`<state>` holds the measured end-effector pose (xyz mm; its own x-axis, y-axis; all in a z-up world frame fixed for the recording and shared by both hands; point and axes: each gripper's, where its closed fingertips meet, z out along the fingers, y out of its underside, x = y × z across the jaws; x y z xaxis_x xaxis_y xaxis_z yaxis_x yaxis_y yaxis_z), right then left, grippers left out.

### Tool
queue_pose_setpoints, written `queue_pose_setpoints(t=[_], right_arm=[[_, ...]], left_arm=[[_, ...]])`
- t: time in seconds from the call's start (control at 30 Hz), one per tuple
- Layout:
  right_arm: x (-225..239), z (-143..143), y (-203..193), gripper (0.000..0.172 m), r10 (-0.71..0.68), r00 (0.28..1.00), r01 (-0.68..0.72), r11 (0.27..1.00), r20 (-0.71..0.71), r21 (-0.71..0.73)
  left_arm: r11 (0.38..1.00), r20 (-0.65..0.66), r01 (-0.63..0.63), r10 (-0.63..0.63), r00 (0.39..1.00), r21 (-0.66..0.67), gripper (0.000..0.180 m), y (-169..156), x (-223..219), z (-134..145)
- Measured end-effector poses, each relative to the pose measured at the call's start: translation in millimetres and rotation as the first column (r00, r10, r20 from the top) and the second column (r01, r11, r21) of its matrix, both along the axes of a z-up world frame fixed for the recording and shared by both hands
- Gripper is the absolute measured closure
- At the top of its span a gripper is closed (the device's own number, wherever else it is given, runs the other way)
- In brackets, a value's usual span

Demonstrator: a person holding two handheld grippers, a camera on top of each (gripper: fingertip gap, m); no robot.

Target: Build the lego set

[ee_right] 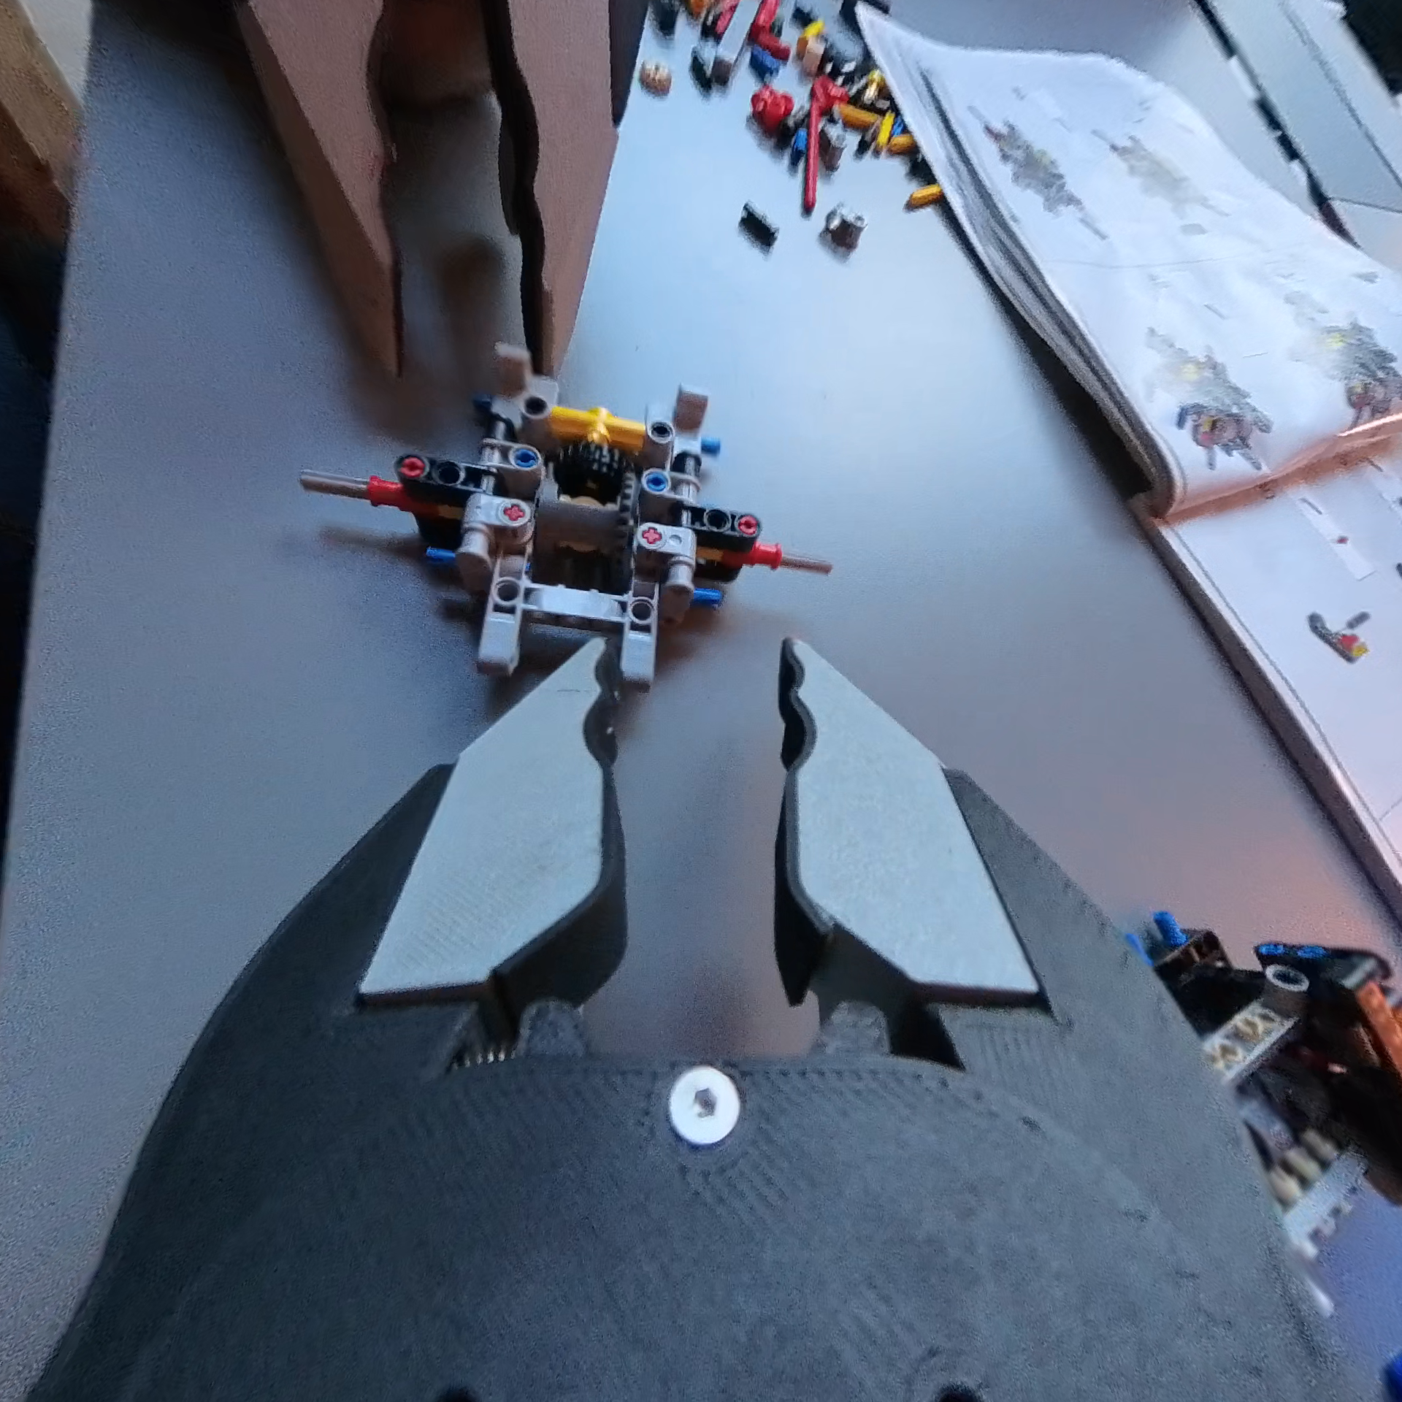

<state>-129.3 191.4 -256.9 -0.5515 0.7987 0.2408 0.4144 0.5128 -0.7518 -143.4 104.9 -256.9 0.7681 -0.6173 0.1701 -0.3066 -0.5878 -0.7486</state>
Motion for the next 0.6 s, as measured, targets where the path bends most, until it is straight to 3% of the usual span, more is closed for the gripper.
queue_pose_setpoints(t=[0.17, 0.37, 0.6], right_arm=[[-7, -3, 5, 0.157, -0.026, 1.0, 0.025, 0.999, 0.009, 0.026], [-8, 12, 6, 0.156, -0.032, 0.998, 0.029, 0.998, -0.05, -0.061], [-9, 35, 17, 0.148, -0.085, 0.989, 0.056, 0.973, -0.122, -0.224]], left_arm=[[0.996, 0.001, -0.087, 0.087, 0.996, 0.037, 0.159, 14, -11, 4], [0.988, -0.028, -0.143, 0.145, 0.989, 0.056, 0.159, 22, -19, 4], [0.956, 0.036, -0.212, 0.209, 0.977, 0.2, 0.161, 29, -31, 27]])
